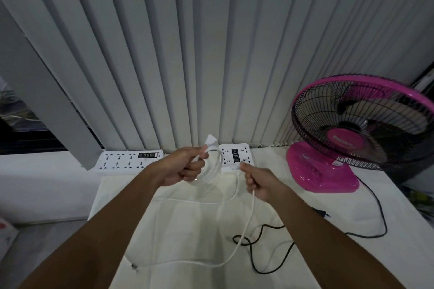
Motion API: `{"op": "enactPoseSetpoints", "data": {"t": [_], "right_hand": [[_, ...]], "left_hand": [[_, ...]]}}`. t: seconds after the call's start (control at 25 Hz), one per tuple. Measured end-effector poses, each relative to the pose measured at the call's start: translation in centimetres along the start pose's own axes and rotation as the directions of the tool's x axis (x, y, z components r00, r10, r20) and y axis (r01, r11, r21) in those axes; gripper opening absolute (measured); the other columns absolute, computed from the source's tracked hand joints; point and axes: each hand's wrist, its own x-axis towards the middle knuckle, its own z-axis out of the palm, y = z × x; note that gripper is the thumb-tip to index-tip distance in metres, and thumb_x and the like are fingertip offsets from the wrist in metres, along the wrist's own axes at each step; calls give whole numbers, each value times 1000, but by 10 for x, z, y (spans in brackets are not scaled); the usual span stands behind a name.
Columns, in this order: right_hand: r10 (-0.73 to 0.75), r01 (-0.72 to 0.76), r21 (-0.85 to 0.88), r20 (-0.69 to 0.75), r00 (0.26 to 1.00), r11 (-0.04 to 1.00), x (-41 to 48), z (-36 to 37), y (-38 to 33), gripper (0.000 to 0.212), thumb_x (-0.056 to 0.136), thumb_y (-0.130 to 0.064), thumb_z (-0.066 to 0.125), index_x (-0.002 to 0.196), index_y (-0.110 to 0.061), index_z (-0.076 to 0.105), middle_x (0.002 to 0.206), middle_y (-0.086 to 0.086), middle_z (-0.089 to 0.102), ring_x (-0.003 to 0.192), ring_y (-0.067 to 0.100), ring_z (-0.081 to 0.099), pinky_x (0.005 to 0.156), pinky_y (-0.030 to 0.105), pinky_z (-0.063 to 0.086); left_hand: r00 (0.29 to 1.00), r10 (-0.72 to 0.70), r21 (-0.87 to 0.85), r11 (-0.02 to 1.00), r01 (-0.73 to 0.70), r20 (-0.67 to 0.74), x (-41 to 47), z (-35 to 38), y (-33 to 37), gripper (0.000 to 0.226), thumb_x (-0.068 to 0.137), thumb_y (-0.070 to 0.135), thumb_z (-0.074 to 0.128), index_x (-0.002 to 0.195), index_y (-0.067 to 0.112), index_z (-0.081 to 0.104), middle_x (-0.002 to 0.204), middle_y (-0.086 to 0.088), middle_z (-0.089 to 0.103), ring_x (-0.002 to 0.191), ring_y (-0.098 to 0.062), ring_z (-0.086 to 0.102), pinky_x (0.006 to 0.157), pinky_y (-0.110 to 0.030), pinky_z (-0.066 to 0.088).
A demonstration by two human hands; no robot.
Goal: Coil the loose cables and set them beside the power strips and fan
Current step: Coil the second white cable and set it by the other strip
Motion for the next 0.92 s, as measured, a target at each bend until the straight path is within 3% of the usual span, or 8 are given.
{"op": "enactPoseSetpoints", "data": {"t": [0.12,0.2,0.28,0.36,0.44,0.52,0.8,0.92], "right_hand": [[-145,144,22,109,983,989,-24,38,-34,17,103,-16,55,102,-5,68,63,5,52,44,13,52,41,21,37],[-292,318,-111,204,934,942,-43,62,-34,23,105,-14,48,97,-13,70,71,11,63,47,19,63,44,24,47],[-456,524,-257,282,844,812,-59,78,-11,26,105,-16,48,109,-22,74,73,13,70,48,22,68,44,26,54],[-573,628,-325,258,778,707,-67,82,21,26,104,-20,53,117,-31,73,72,9,73,48,22,70,45,30,57],[-578,617,-333,220,786,713,-73,76,54,22,103,-29,56,112,-33,75,71,7,73,47,21,69,44,33,58],[-511,552,-351,209,834,756,-77,69,77,24,100,-43,56,101,-30,77,69,6,74,45,23,69,42,31,55],[-442,459,-332,129,888,824,-60,78,66,43,98,-51,58,82,-13,71,64,8,75,44,27,70,36,24,46],[-446,463,-448,152,882,764,-53,66,95,36,102,-46,50,79,-22,63,62,8,73,49,20,67,49,36,55]], "left_hand": [[966,96,244,969,-35,-242,9,17,-14,35,104,43,36,86,16,48,47,2,33,37,-12,24,42,-23,18],[904,190,303,950,-71,-383,18,28,-21,37,106,38,33,90,10,51,47,-3,52,35,-14,41,40,-21,26],[858,219,196,970,-142,-464,23,34,-24,42,106,36,31,90,4,54,58,-9,61,39,-14,52,40,-19,35],[853,166,-71,971,-230,-496,26,33,-21,47,107,35,27,95,2,57,81,-18,71,56,-19,66,52,-25,50],[874,134,-336,887,-315,-467,26,28,-18,44,108,34,22,98,4,53,94,-24,73,79,-30,73,78,-37,58],[868,115,-385,863,-328,-483,26,24,-18,43,108,33,23,93,4,50,87,-23,74,80,-34,73,88,-42,56],[868,83,-117,980,-160,-489,28,48,-31,35,105,38,35,113,11,56,67,-4,68,60,-19,65,58,-30,43],[873,115,-264,927,-265,-474,30,51,-25,29,106,31,36,106,8,53,55,-2,51,46,-16,50,59,-33,44]]}}
